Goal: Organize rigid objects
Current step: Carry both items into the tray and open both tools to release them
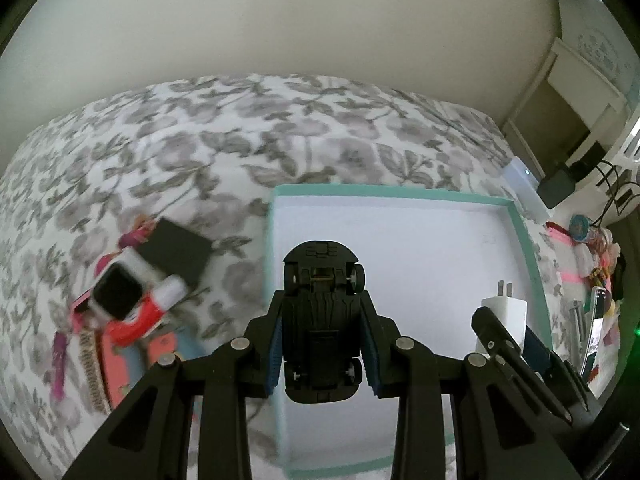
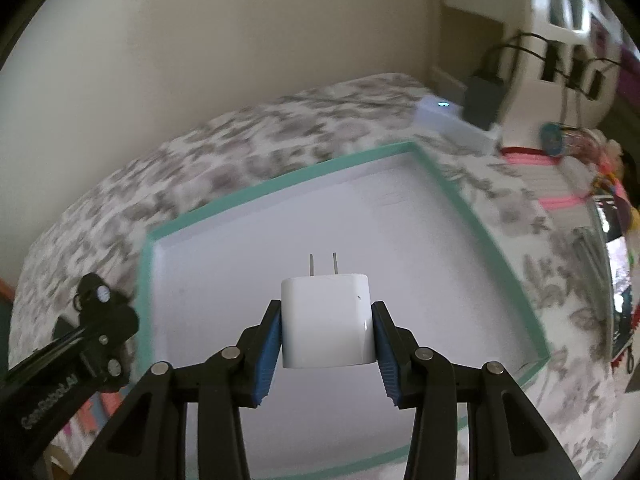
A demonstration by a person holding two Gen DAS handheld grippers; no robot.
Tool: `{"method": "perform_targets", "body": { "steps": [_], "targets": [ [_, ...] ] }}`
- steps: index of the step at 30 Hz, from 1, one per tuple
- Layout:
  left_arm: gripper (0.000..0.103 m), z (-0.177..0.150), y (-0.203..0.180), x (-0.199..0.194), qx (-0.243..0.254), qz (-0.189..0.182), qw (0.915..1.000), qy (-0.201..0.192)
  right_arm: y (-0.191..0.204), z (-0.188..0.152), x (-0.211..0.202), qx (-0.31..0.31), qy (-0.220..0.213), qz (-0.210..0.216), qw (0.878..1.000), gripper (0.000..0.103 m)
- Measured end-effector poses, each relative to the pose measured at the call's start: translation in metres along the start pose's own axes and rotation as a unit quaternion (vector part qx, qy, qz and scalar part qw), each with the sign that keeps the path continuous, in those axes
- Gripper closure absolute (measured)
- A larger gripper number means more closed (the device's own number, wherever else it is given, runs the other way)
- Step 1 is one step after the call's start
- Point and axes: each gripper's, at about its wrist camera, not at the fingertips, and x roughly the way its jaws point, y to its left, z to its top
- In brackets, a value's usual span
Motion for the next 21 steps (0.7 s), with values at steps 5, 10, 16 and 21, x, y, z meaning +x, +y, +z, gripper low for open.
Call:
{"method": "perform_targets", "body": {
  "steps": [5,10,16,21],
  "targets": [
    [0.068,0.009,-0.019,0.015,0.020,0.000,0.9998,0.000,-0.019,0.008,0.010,0.024,-0.015,-0.022,0.999,0.057],
    [0.068,0.016,-0.032,0.026,0.033,0.000,0.9995,-0.006,-0.029,0.014,0.014,0.030,-0.033,-0.039,0.998,0.057],
    [0.068,0.019,-0.042,0.035,0.044,-0.001,0.9990,-0.013,-0.036,0.017,0.026,0.031,-0.031,-0.048,0.998,0.057],
    [0.067,0.019,-0.044,0.035,0.049,0.007,0.9986,-0.017,-0.037,0.016,0.030,0.027,-0.029,-0.051,0.998,0.057]
  ]
}}
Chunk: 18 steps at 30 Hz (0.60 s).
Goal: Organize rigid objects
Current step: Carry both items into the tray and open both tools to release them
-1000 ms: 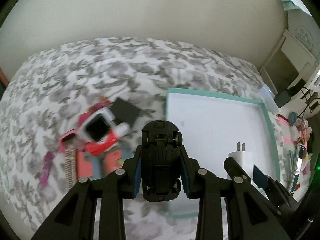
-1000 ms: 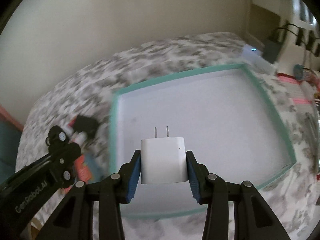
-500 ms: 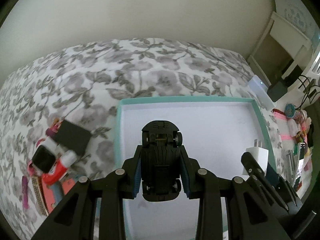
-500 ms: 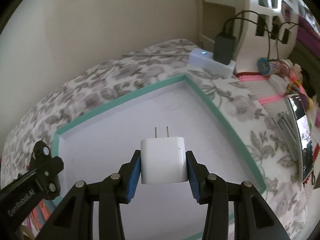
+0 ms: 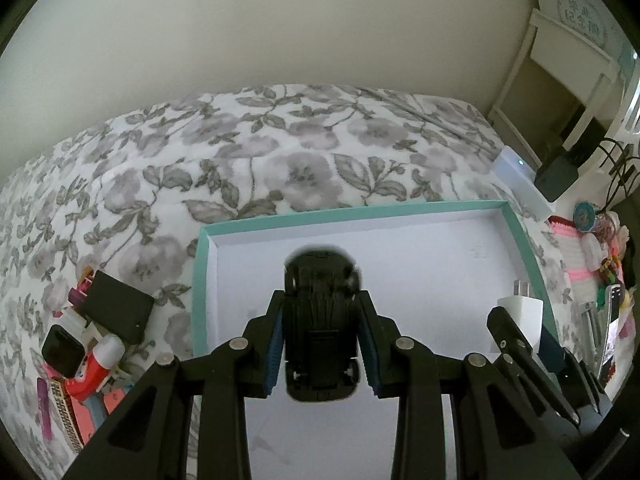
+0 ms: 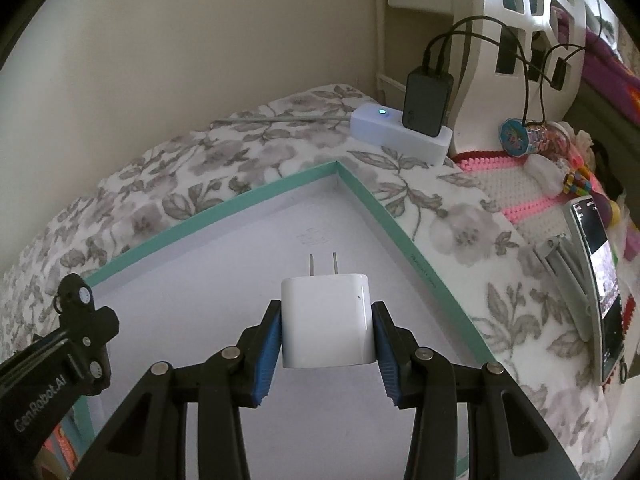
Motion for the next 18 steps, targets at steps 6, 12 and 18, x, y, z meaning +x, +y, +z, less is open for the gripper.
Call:
{"method": "perform_targets", "body": {
  "steps": [6,12,18],
  "targets": [
    [0.050,-0.002,0.004,-0.005,-0.008,0.001,1.0000,-0.003,0.002,0.000,-0.001,-0.008,0.000,0.002,1.000,0.057],
    [0.033,-0.005,0.013,-0.014,-0.018,0.012,0.9997,-0.007,0.005,0.000,-0.003,-0.019,-0.001,0.003,1.000,0.057],
    [0.026,-0.009,0.027,-0.026,-0.036,0.021,0.9990,-0.013,0.009,-0.002,-0.005,-0.040,-0.001,-0.001,0.999,0.054]
  ]
}}
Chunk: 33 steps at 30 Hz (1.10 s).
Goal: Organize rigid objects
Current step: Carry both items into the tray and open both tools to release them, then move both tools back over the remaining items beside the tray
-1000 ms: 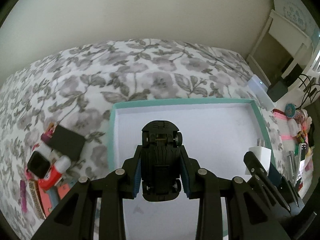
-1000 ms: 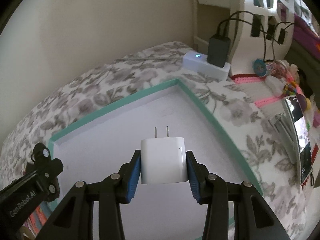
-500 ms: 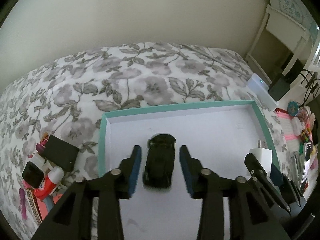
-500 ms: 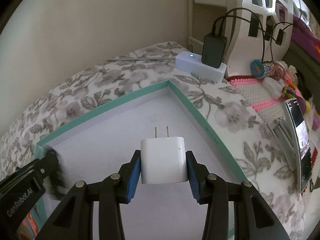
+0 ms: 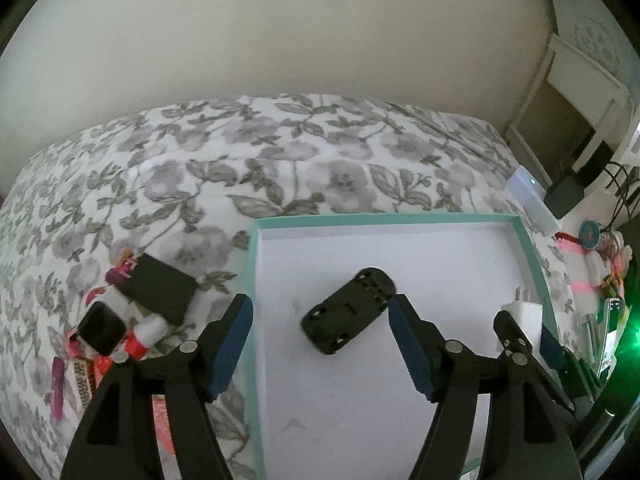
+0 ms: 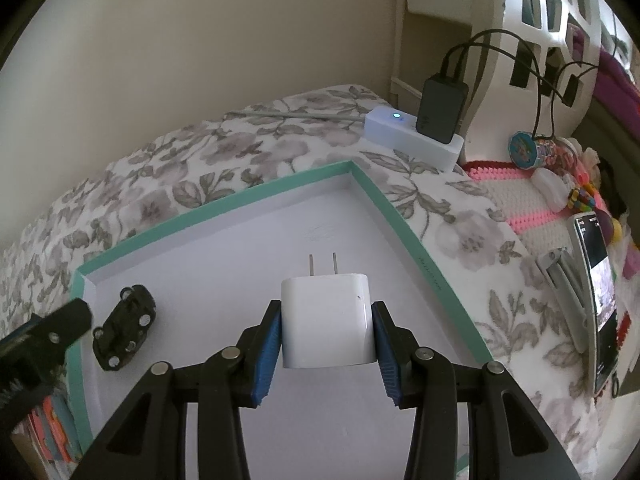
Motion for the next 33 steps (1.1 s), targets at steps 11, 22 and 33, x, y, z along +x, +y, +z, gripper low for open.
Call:
{"method": "perform_targets", "body": {
  "steps": [11,22,33],
  "targets": [
    [0.012,-0.013,0.035,-0.013,-0.043,0.016,0.9989,-0.009,0.008,-0.007,-0.016,-0.036,-0.019,-0.006,0.999,0.029],
    [0.007,-0.032,0.070,-0.036,-0.080,0.028,0.9960,-0.026,0.008,-0.015,-0.037,-0.025,-0.029,0.026,0.999,0.000],
    [0.002,-0.041,0.104,-0.070,-0.119,0.013,0.9908,-0.062,0.017,-0.020,-0.069,-0.018,-0.048,0.058,0.997,0.000]
  ]
}}
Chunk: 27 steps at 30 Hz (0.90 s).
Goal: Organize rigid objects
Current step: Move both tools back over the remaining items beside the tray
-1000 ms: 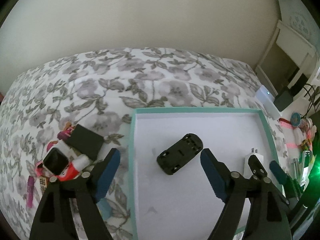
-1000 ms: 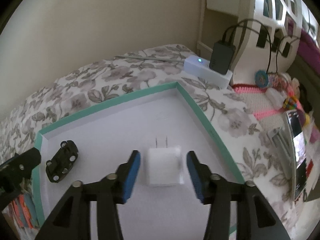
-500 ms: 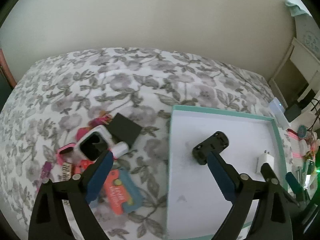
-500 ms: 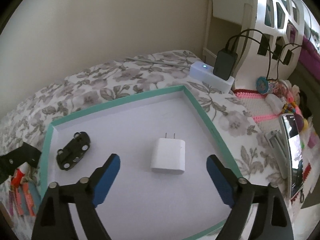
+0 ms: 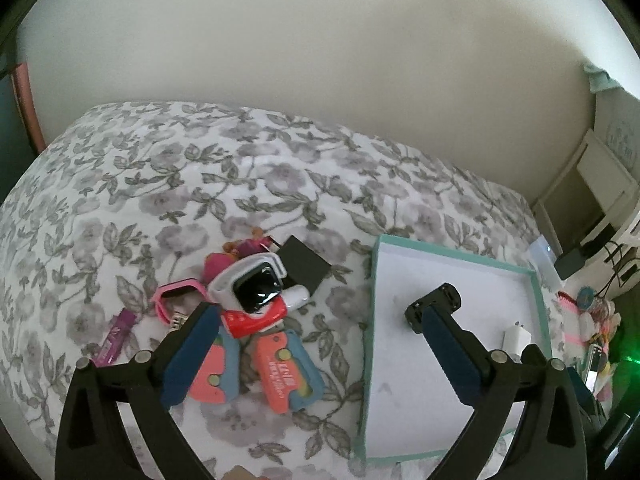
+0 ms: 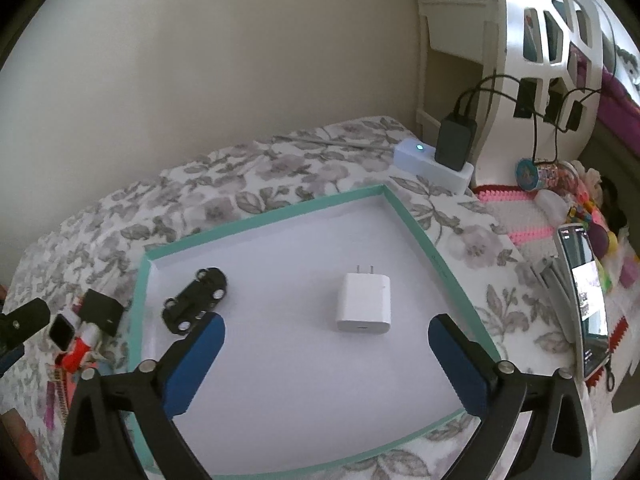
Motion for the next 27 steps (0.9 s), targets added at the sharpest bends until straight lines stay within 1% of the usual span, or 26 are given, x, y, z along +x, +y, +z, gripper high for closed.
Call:
{"method": "perform_targets", "body": {
  "steps": [6,11,15,17,19,24,27],
  "targets": [
    [0.002,0.004,0.023,-0.011,-0.026,0.008,0.9996,-0.010,0.022,0.001,-0.018,-0.012,-0.016,0.044,0.999,0.000],
    [0.002,0.010,0.057,-0.022,-0.074,0.019,0.9968,-0.024,0.053,-0.004,-0.028,-0.041,-0.018,0.089,0.995,0.000],
    [0.002,0.012,0.083,-0.028,-0.103,0.033,0.9938,-0.027,0.074,-0.009,-0.036,-0.051,-0.021,0.121,0.991,0.000],
    [0.002,0.013,0.096,-0.030,-0.110,0.043,0.9927,-0.025,0.085,-0.012,-0.037,-0.056,-0.015,0.137,0.989,0.000],
    [0.002,0.014,0.108,-0.031,-0.112,0.046,0.9923,-0.024,0.093,-0.014,-0.036,-0.066,-0.009,0.142,0.988,0.000],
    [0.002,0.019,0.138,-0.034,-0.095,0.056,0.9937,-0.018,0.118,-0.021,-0.032,-0.098,0.013,0.163,0.982,0.000],
    [0.002,0.023,0.166,-0.039,-0.110,0.063,0.9917,-0.022,0.135,-0.025,-0.028,-0.112,0.026,0.179,0.977,0.000]
  ]
}}
